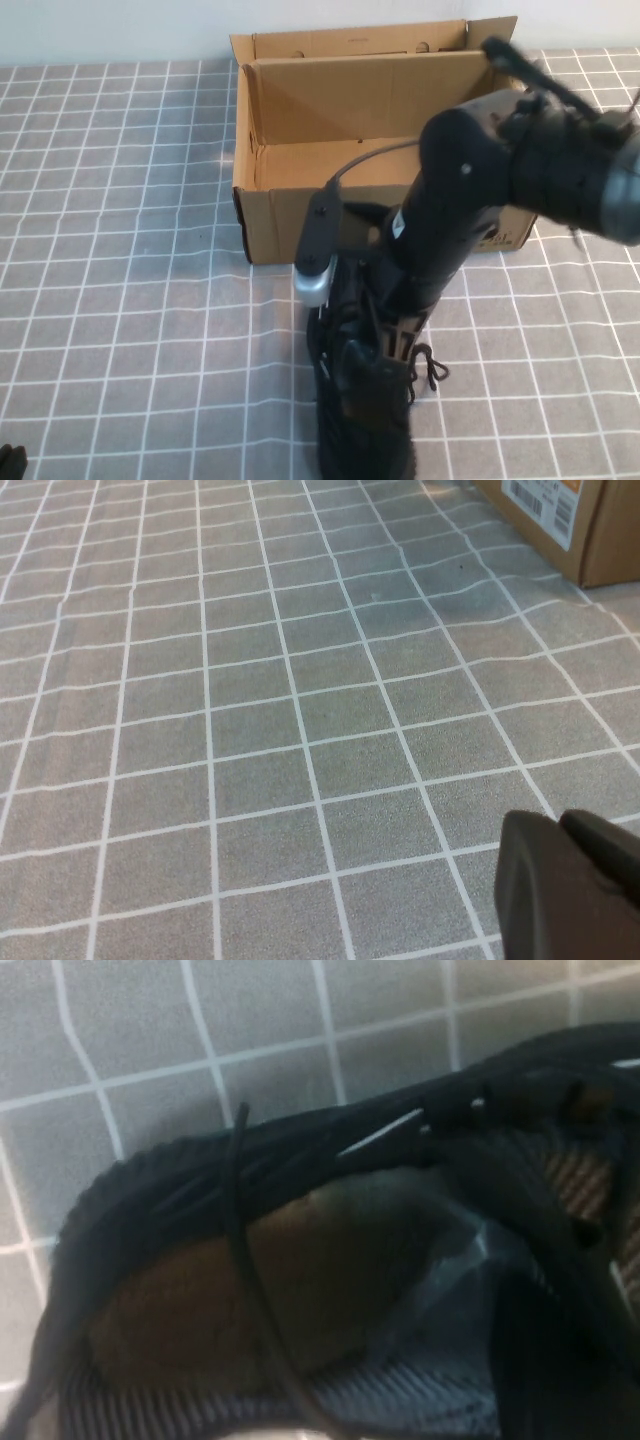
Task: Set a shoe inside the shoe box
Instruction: Pick up the shoe from the table, then hand over the shoe
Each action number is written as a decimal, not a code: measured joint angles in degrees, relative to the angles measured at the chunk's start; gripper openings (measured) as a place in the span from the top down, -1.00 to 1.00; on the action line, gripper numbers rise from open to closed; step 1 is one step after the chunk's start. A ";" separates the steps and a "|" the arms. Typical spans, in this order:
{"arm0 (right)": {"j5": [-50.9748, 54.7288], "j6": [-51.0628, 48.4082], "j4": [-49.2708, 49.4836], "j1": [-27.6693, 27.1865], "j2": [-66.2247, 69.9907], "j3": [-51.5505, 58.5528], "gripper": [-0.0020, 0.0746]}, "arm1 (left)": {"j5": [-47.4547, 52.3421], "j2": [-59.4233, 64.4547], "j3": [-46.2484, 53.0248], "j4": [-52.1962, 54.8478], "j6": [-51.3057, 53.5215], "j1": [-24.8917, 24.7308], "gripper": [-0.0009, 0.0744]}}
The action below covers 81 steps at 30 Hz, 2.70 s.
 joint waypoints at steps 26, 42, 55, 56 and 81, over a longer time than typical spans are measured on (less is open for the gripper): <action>13.11 1.01 2.05 0.00 -26.62 0.00 0.96 | 0.00 0.00 0.00 0.00 0.00 0.00 0.97; 13.11 4.80 2.46 0.00 -26.62 0.00 0.96 | -15.48 0.00 0.00 -23.59 -9.18 0.00 0.97; 13.11 7.47 1.72 0.00 -26.51 0.00 0.96 | -6.74 2.50 -7.32 -32.50 -9.66 0.00 0.98; 13.11 7.18 1.16 0.00 -26.38 0.00 0.96 | -4.46 4.58 -9.56 -32.50 -8.46 0.00 0.98; 6.25 6.14 -7.64 -4.08 -24.10 -3.57 0.96 | 34.53 70.09 -58.64 -55.12 49.50 -0.10 0.98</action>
